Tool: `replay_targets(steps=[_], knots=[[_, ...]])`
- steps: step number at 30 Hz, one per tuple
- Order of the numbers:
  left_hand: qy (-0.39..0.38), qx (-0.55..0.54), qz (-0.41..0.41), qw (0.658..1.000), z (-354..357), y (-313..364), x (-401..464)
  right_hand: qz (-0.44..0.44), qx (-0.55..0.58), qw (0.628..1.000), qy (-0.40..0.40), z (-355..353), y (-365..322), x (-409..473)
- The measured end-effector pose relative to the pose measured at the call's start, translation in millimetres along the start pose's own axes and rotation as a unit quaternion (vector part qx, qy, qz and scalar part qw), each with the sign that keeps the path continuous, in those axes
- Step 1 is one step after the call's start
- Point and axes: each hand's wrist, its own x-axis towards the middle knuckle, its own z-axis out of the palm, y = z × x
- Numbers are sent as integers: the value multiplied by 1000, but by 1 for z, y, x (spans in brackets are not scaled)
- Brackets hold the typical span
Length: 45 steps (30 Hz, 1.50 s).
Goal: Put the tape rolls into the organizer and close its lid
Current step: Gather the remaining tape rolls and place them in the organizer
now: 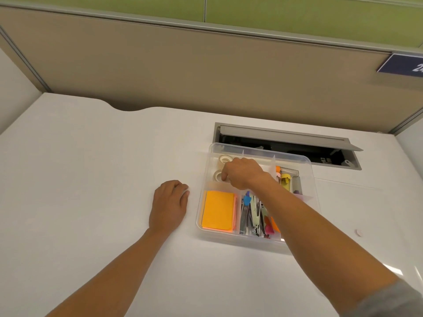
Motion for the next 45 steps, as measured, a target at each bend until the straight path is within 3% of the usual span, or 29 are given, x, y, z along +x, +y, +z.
replay_targets(steps=[13, 20, 25, 33, 45], knots=[[-8, 9, -2, 1000, -1, 1, 1, 1, 1, 1000, 2, 2, 1, -1], [-7, 11, -1, 1000, 0, 0, 1, 22, 73, 997, 22, -3, 12, 8], [-2, 12, -1, 1000, 0, 0, 0, 50, 36, 995, 85, -3, 16, 15], [-8, 17, -5, 1000, 1, -1, 1, -8, -73, 995, 73, -2, 9, 26], [-12, 24, -3, 1000, 2, -2, 1, -9, -81, 995, 60, 4, 8, 32]])
